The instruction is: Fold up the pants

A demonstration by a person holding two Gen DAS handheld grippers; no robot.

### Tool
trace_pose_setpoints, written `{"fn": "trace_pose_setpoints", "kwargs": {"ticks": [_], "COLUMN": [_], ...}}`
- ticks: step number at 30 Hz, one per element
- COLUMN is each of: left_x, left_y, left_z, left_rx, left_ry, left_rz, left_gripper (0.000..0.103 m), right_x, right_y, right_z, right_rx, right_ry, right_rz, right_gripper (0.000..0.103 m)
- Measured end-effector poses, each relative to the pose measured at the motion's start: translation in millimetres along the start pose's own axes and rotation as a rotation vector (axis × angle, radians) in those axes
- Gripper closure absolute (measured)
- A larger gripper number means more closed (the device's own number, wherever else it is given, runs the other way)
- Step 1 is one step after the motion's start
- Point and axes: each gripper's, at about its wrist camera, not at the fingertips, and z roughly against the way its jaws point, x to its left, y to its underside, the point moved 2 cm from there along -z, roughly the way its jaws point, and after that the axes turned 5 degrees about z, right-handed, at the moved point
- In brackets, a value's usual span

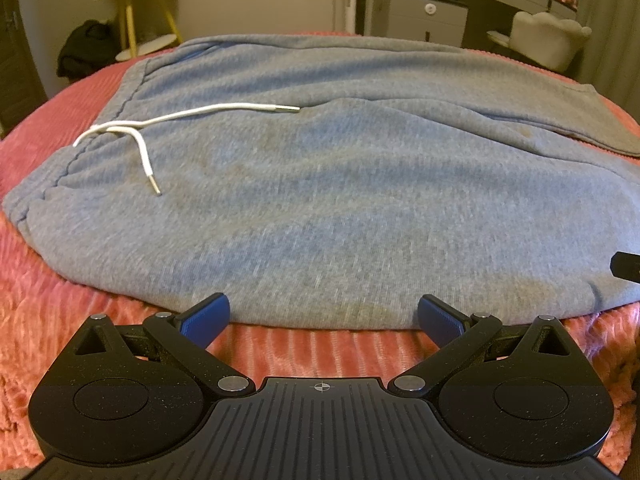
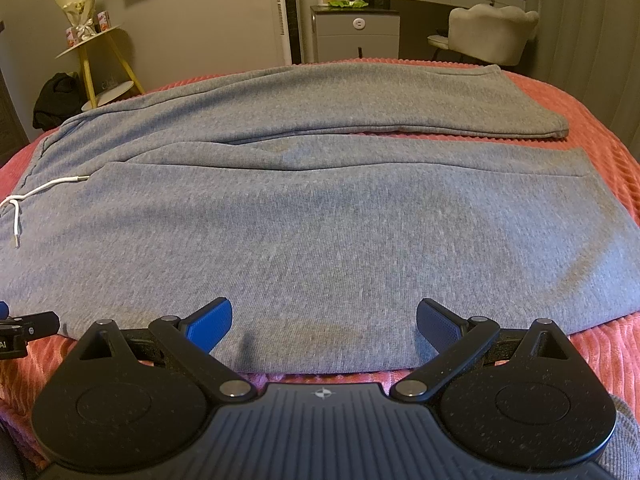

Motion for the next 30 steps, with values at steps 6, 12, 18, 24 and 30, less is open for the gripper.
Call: {"fn": "trace_pose_setpoints", "kwargs": {"ticks": [6,12,18,24,30], "left_x": [-1,-2,-4,-5,-11], "left_y": [-1,-2,-3,-7,-19], "left_z": [2,5,2,-2,2], "left_rx": [0.000,0.000,0.015,0.031,0.008], "left_ry": [-0.006,-0.014,-0.020,-0.011,-0.039], "left_rz": [0.001,-0.007,-0.022,-0.026,-0.044], "left_gripper": [0.000,0.000,0.000,0.000,0.000], "right_x": [0,-2,-6,-8,-14], "right_y": [0,-1,-2,-5,-12], "right_z": [-2,-4,-11,-14,-26], "right_rx": [0.008,0.018,0.042,0.039,0.033], "right_ry": [-0.009,-0.026,-0.039,-0.029,0.017], "right_rz": [-0.011,-0.030,-0.056,-0.066,-0.074], "right_gripper": [0.004,0.004,0.004,0.004,0.004]}}
